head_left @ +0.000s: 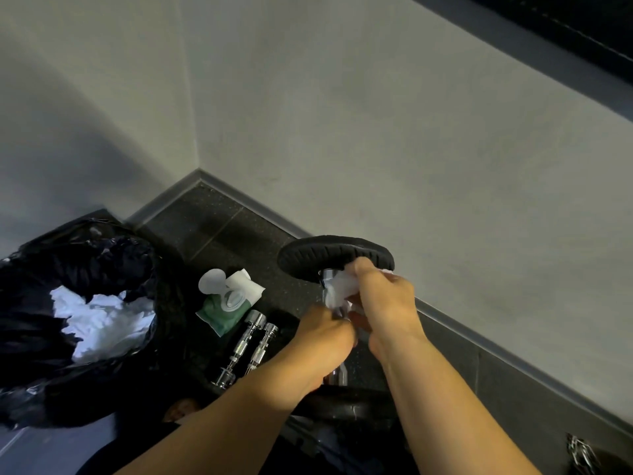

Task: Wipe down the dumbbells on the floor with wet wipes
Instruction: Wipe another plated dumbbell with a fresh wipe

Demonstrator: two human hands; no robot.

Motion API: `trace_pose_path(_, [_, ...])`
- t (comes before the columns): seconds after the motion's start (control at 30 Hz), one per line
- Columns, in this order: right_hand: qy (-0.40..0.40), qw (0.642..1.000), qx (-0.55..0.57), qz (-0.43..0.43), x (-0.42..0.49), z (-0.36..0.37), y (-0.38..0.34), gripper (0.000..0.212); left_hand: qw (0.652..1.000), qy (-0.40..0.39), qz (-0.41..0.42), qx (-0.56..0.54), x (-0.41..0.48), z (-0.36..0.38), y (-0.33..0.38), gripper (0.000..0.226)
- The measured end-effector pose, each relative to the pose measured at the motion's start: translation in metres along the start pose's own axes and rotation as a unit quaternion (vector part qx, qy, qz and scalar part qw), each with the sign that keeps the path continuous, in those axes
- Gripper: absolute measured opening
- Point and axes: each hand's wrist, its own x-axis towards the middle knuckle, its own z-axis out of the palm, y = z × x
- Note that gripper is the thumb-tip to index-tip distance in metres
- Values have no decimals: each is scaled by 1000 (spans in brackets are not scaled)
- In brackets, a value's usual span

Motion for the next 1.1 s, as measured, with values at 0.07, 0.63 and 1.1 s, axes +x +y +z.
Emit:
trace_pose_path(0.07, [-62, 997, -33, -21, -4, -3, -2, 11, 1000, 11, 9, -13, 2, 0, -2, 18])
trace_pose_path(0.63, [-100, 972, -182, 106, 22, 11, 5, 38, 991, 5, 130, 28, -4, 5, -8, 8])
trace_pose_path(1.1, [-213, 968, 25, 131, 38, -1, 17, 15, 974, -25, 200, 105, 0, -6, -15, 21])
